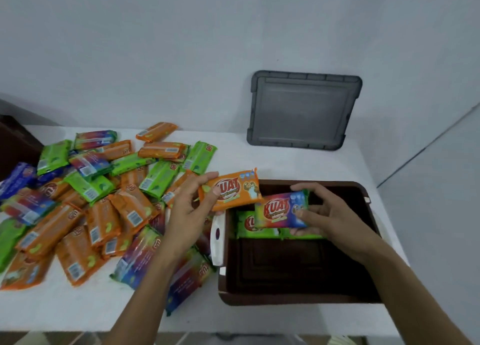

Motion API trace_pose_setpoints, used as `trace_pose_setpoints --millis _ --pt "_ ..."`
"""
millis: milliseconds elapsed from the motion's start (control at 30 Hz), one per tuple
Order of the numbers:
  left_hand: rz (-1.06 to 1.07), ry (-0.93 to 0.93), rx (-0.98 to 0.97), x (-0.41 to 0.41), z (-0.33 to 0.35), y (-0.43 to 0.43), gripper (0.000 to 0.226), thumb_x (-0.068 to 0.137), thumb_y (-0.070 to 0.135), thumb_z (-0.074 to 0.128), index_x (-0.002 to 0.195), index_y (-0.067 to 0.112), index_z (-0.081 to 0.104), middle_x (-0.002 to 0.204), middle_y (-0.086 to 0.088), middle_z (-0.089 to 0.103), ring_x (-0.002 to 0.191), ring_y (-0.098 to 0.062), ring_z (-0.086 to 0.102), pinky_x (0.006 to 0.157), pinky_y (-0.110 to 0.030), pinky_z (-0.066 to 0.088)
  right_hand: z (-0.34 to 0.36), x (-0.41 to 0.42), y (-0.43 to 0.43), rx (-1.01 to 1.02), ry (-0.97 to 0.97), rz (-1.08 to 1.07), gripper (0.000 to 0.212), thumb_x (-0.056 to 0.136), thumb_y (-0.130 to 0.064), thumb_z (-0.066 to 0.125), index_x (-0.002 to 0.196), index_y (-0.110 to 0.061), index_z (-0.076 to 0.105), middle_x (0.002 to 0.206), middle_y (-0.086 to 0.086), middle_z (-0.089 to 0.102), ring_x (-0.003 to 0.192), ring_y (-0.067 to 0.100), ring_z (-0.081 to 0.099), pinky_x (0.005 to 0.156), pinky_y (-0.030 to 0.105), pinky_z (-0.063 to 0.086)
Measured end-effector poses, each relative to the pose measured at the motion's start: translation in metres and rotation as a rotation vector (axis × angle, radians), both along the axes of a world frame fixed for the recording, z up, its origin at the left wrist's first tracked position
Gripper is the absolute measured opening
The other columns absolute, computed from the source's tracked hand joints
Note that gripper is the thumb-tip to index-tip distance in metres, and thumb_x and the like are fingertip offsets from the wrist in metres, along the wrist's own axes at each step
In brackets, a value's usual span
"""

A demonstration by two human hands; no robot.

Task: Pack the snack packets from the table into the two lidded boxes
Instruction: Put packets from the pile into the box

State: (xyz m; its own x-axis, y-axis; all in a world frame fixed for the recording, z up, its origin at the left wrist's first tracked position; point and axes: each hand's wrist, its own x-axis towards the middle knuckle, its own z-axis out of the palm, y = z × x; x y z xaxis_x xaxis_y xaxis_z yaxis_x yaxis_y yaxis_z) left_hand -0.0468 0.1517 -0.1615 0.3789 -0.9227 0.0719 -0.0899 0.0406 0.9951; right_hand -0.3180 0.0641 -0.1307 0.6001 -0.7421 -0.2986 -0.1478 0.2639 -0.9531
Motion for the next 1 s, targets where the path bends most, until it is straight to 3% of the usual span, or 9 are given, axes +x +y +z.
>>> trace_pose_setpoints --millis 200,367,400,500,567,667,733,867,1000 --pt "0.001 -0.042 0.056 -0.003 -0.004 0.004 0.027 0.094 0.034 0.056 0.121 0.031 0.062 0.12 0.006 0.061 0.108 -0.012 0.064 0.079 -0.03 0.057 -0.042 0.032 -0.004 0.03 0.141 0.049 0.032 0.092 -0.009 0.065 0.114 -0.032 0.06 0.118 0.021 0.064 0.091 0.028 0.074 0.076 0.041 0.062" --pt "-0.008 -0.051 0.037 -0.006 -0.004 0.006 0.026 0.095 0.031 0.056 0.12 0.029 0.062 0.118 0.006 0.061 0.106 -0.01 0.064 0.075 -0.022 0.055 -0.058 0.044 -0.002 -0.499 0.699 0.15 0.025 0.098 -0.024 0.057 0.122 -0.031 0.053 0.116 0.008 0.055 0.071 0.009 0.068 0.053 0.014 0.053" --pt "-0.005 -0.055 0.035 -0.007 -0.004 0.006 0.025 0.095 0.03 0.056 0.12 0.029 0.062 0.118 0.005 0.061 0.106 -0.009 0.064 0.075 -0.021 0.055 -0.057 0.044 -0.002 -0.553 0.728 0.169 0.024 0.098 -0.024 0.056 0.121 -0.029 0.054 0.116 0.009 0.058 0.072 0.009 0.067 0.053 0.014 0.051" --pt "-0.005 -0.07 0.038 -0.007 -0.001 0.006 0.026 0.096 0.029 0.056 0.121 0.03 0.061 0.121 0.004 0.059 0.106 -0.006 0.064 0.074 -0.019 0.053 -0.051 0.048 0.002 -0.712 0.837 0.257 0.024 0.098 -0.027 0.055 0.121 -0.023 0.056 0.119 0.011 0.065 0.099 0.026 0.066 0.077 0.036 0.057" --pt "-0.013 -0.096 0.041 -0.007 0.002 0.008 0.028 0.095 0.03 0.056 0.122 0.031 0.061 0.122 0.004 0.058 0.107 -0.005 0.063 0.075 -0.02 0.054 -0.043 0.048 0.004 -0.817 0.93 0.252 0.029 0.098 -0.034 0.054 0.125 -0.024 0.055 0.116 0.009 0.065 0.103 0.029 0.065 0.08 0.037 0.056" --pt "-0.023 -0.152 0.047 -0.009 0.009 0.01 0.031 0.093 0.036 0.056 0.124 0.034 0.06 0.119 0.01 0.058 0.109 -0.007 0.062 0.08 -0.026 0.056 -0.025 0.044 0.004 -0.851 0.775 0.071 0.031 0.099 -0.037 0.052 0.127 -0.026 0.056 0.112 0.002 0.068 0.096 0.016 0.068 0.076 0.031 0.058" --pt "-0.047 -0.143 0.025 -0.013 0.014 0.01 0.031 0.093 0.036 0.056 0.123 0.035 0.06 0.118 0.01 0.059 0.108 -0.007 0.062 0.08 -0.026 0.057 -0.01 0.043 0.004 -0.625 0.463 -0.05 0.024 0.098 -0.036 0.054 0.121 -0.032 0.057 0.106 -0.002 0.072 0.088 0.007 0.07 0.072 0.023 0.059" --pt "-0.137 -0.051 -0.014 -0.027 0.025 0.006 0.03 0.093 0.033 0.056 0.123 0.035 0.06 0.114 0.018 0.063 0.108 -0.007 0.063 0.077 -0.018 0.055 0.012 0.044 0.009 -0.135 -0.032 -0.039 0.033 0.091 -0.028 0.065 0.121 -0.039 0.057 0.104 0.004 0.074 0.09 0.021 0.074 0.075 0.03 0.061" --pt "-0.265 -0.057 0.005 -0.038 0.029 0.0 0.034 0.092 0.035 0.056 0.127 0.038 0.057 0.113 0.021 0.064 0.107 -0.002 0.063 0.075 -0.018 0.055 0.019 0.024 0.009 -0.054 -0.172 -0.073 0.035 0.086 -0.018 0.068 0.12 -0.026 0.063 0.113 0.012 0.07 0.095 0.032 0.072 0.075 0.033 0.06"
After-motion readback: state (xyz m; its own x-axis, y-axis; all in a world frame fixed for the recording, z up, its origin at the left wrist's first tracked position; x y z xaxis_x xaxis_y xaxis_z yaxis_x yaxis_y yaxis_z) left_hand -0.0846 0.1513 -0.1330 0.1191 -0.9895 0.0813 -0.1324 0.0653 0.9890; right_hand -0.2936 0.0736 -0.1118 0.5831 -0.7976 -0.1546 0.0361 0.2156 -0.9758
